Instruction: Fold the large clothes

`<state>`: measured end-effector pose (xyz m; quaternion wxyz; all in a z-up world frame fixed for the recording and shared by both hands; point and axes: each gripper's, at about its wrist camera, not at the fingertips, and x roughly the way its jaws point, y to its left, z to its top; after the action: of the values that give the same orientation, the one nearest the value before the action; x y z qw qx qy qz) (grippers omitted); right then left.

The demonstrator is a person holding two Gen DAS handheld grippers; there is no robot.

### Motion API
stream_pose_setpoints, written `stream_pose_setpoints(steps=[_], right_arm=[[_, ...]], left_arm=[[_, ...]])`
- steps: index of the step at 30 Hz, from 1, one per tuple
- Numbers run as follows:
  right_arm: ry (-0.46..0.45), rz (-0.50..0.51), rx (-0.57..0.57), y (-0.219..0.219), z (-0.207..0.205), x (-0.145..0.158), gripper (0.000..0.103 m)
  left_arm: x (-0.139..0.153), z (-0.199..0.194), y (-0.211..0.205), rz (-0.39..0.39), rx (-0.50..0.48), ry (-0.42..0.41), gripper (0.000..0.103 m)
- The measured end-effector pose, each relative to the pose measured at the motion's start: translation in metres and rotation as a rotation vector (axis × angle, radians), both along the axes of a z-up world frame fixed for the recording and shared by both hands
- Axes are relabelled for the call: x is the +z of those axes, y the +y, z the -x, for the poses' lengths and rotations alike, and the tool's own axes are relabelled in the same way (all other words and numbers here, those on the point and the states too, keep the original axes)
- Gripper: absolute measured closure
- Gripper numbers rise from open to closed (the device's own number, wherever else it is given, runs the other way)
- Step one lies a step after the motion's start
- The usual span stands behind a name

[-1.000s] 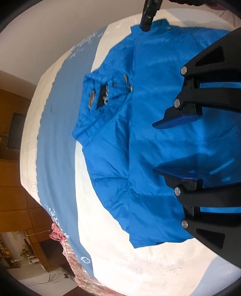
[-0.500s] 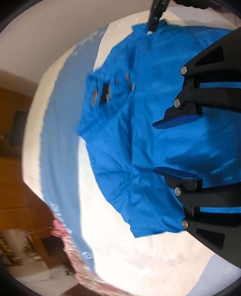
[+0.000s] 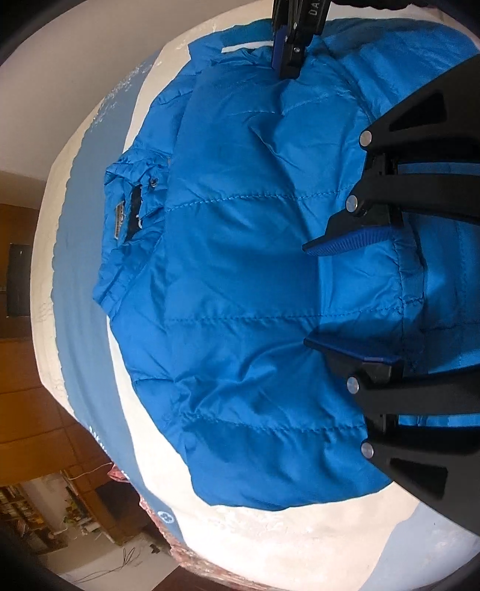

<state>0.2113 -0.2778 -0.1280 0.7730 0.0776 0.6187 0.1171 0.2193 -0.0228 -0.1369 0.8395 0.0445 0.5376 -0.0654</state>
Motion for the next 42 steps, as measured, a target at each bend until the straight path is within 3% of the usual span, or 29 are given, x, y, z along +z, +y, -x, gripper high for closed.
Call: stream_pose_setpoints(steps=[2,5,7,9,17,22,26,30,33,35,37,38,40,42], right_arm=[[0.002,-0.018,-0.020,-0.005,0.001,0.008,0.068],[-0.090,-0.129,-0.030,-0.027,0.035,0.050,0.060],[-0.124,-0.125,-0.021,-0.039,0.062,0.068,0.053],[-0.126,-0.113,-0.020,-0.049,0.090,0.075,0.051],[-0.020,-0.131,-0.035,-0.077,0.206,0.054,0.041],[0.041,-0.153,-0.056,-0.083,0.254,0.038,0.034],[0.103,-0.201,-0.087,-0.089,0.277,0.022,0.033],[0.137,-0.276,-0.095,-0.084,0.288,0.006,0.033],[0.151,-0.280,-0.094,-0.080,0.291,-0.002,0.034],[0.143,-0.279,-0.092,-0.078,0.292,-0.003,0.042],[0.139,-0.289,-0.090,-0.079,0.291,-0.004,0.053],[0.142,-0.295,-0.091,-0.080,0.291,-0.005,0.058],[0.146,-0.315,-0.091,-0.083,0.290,-0.007,0.073],[0.140,-0.348,-0.092,-0.085,0.290,-0.005,0.083]], left_arm=[[0.007,0.002,0.005,0.019,0.010,0.015,0.058],[0.037,0.024,0.029,0.077,0.045,-0.013,0.056],[0.053,0.047,0.047,0.060,0.060,-0.048,0.042],[0.063,0.076,0.070,0.052,0.081,-0.054,0.036],[0.044,0.190,0.147,0.121,0.212,0.098,0.028],[0.019,0.240,0.154,0.141,0.261,0.190,0.027],[0.005,0.264,0.154,0.217,0.283,0.231,0.027],[-0.008,0.272,0.151,0.228,0.291,0.258,0.027],[-0.016,0.276,0.150,0.290,0.303,0.278,0.029],[-0.017,0.278,0.148,0.320,0.307,0.282,0.033],[-0.019,0.280,0.145,0.358,0.300,0.297,0.054],[-0.021,0.281,0.145,0.379,0.303,0.304,0.058],[-0.021,0.282,0.145,0.392,0.296,0.299,0.076],[-0.018,0.282,0.146,0.418,0.290,0.291,0.084]])
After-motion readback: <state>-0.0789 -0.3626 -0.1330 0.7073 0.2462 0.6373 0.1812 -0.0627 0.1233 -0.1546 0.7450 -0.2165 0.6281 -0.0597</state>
